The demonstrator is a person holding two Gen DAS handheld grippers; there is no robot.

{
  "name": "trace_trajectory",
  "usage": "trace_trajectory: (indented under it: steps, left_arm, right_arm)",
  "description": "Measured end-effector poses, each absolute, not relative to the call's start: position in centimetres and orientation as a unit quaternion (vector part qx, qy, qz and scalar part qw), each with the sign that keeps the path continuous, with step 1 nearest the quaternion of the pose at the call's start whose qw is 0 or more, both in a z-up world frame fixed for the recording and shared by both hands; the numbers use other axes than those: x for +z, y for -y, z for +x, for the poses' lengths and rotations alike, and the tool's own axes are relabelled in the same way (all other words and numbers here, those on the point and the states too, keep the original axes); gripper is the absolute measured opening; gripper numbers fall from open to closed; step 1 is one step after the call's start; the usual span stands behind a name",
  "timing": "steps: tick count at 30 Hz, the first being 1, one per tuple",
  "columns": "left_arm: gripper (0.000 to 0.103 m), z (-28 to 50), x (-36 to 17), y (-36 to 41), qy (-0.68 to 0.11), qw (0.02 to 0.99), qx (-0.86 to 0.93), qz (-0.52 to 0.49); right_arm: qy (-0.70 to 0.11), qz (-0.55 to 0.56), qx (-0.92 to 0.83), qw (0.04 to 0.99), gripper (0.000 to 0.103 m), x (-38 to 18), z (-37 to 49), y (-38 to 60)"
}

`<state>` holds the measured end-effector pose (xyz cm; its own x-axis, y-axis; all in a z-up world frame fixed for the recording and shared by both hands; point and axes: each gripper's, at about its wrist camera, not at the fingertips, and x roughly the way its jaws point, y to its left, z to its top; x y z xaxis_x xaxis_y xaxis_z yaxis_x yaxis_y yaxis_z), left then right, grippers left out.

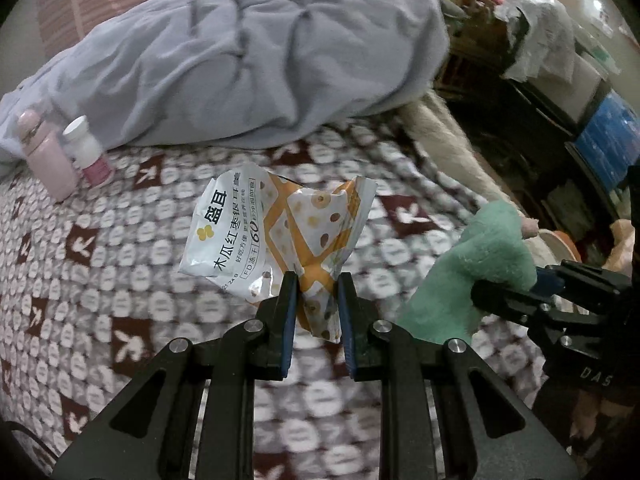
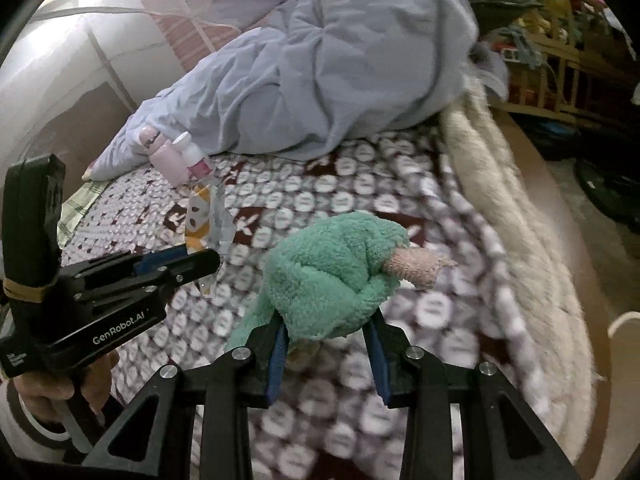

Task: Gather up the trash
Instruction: 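Carry the snack wrapper and green plush toy to the cream bucket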

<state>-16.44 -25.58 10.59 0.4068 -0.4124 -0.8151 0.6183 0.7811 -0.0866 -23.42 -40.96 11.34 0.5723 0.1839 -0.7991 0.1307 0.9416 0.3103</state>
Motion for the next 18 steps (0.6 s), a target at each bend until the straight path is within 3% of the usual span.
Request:
trace_trajectory:
  steps: [18]
  left_arm:
    - [0.017, -22.3, 12.7, 35.9, -0.419, 0.808, -0.384, 0.157]
  right_arm:
    - [-0.438, 0.183, -0.063, 0.878, 0.035, 13.6, -30.5, 48.5]
